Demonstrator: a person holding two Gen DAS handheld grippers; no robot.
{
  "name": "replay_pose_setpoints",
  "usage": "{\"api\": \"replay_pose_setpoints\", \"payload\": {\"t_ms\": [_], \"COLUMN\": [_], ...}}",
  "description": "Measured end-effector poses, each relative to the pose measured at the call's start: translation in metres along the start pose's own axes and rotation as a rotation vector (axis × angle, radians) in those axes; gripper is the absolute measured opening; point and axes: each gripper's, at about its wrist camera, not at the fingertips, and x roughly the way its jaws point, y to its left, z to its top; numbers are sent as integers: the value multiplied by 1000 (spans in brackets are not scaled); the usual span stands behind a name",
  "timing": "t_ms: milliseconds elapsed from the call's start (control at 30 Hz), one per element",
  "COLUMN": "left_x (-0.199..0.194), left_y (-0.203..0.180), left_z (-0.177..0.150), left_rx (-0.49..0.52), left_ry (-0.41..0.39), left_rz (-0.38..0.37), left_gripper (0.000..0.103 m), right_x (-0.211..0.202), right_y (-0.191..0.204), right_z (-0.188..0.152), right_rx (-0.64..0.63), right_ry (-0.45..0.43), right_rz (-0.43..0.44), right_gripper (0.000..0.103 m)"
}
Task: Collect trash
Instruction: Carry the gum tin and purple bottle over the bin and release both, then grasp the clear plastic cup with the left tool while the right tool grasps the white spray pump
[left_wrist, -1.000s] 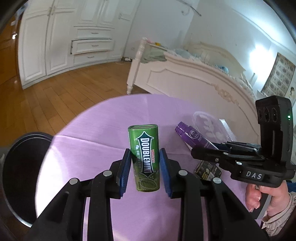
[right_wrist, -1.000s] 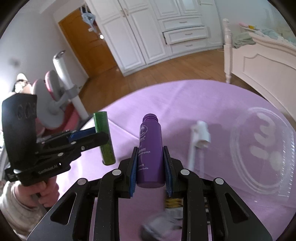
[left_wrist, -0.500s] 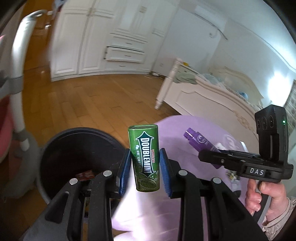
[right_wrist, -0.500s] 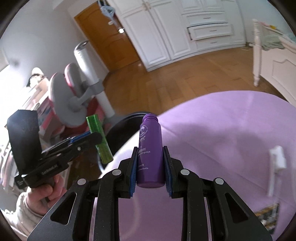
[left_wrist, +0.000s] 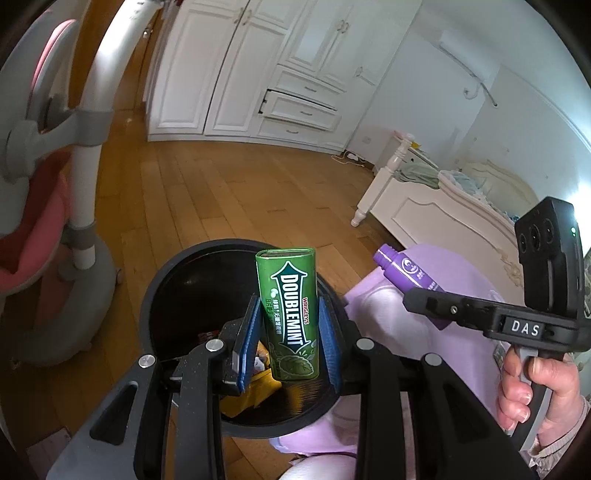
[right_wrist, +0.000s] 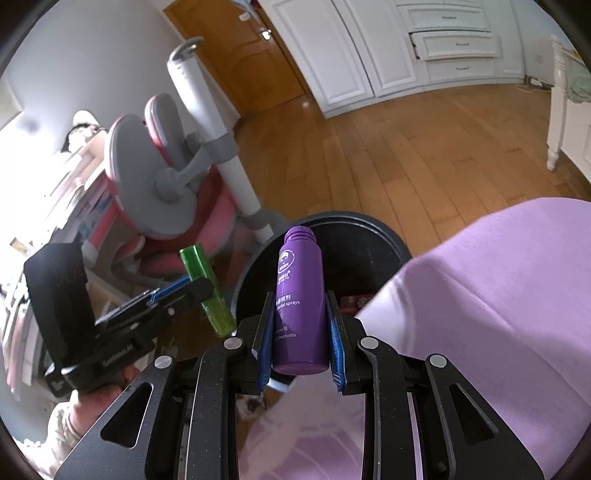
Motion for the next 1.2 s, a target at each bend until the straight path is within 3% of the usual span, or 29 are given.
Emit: {"api": "replay_pose_setpoints", "payload": {"t_ms": [467,867,967,1000,1067,1200], "left_x": [12,20,19,17,15,11], "left_y": [23,32,33,32,31,26], "left_z": [-8,-9,-8,-8,-7,-8], "left_rx": [-36,-54,-52,-51,-52,-46], "left_ry": [33,55,50,47,35,33], "left_rz": [12,29,30,32,32,25], "left_gripper": [31,33,36,43,52,53], "right_x": [47,59,56,54,52,43], "right_y": [9,8,5,4,3,-4], "right_z": [7,8,7,7,7,4], "right_rx": [-3,6,16,17,18,33], "right_ry": [57,74,62,56,51,37], "right_rz": [-11,-15,-15,-17,-16,-8], "right_gripper": [26,26,43,47,47,47]}}
